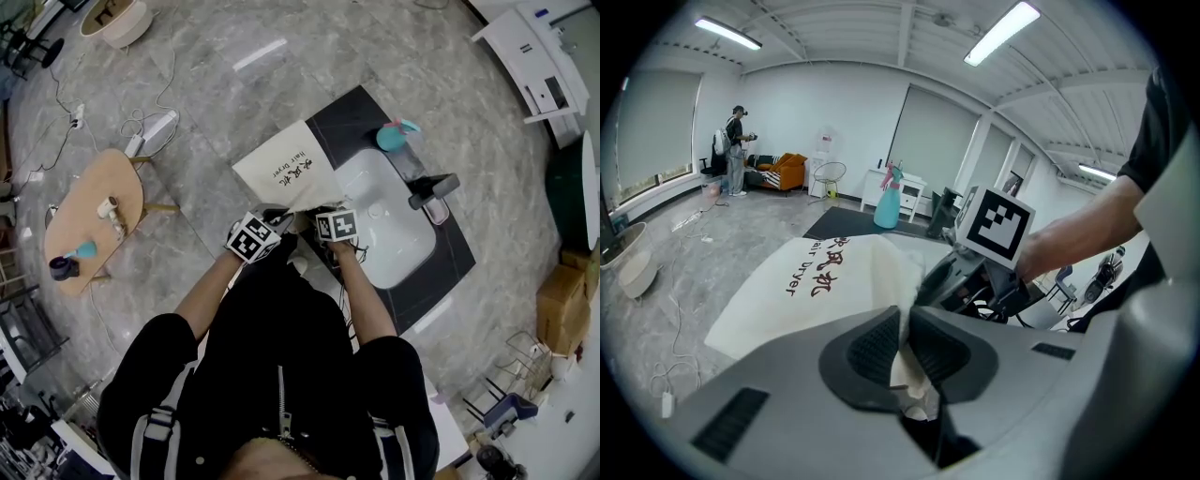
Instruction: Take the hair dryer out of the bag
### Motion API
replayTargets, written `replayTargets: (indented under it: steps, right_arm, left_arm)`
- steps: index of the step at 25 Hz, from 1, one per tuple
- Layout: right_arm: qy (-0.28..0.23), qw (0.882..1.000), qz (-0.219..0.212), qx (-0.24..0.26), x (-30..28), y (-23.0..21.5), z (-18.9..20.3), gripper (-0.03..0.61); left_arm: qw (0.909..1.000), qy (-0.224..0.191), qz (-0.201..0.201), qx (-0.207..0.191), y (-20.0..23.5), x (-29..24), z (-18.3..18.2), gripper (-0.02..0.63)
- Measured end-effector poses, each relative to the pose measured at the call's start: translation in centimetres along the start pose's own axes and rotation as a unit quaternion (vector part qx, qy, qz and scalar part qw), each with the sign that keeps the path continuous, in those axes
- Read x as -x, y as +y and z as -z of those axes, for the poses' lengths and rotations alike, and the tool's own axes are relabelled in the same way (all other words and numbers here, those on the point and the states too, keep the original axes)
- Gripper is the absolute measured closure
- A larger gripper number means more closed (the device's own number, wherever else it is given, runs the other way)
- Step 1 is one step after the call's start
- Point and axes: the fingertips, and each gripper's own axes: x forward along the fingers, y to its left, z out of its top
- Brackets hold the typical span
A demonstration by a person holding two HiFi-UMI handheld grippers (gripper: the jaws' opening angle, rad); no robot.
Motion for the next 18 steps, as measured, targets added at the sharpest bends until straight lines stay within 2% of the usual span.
replayTargets:
  steps: [18]
  right_arm:
    - [-0.019,1.000,0.016,-0.015,2.2,-0.1,2.2,0.382]
  left_arm:
    - [0.9999,-0.007,-0.011,-0.008,-0.1,0.6,-0.2,0.563]
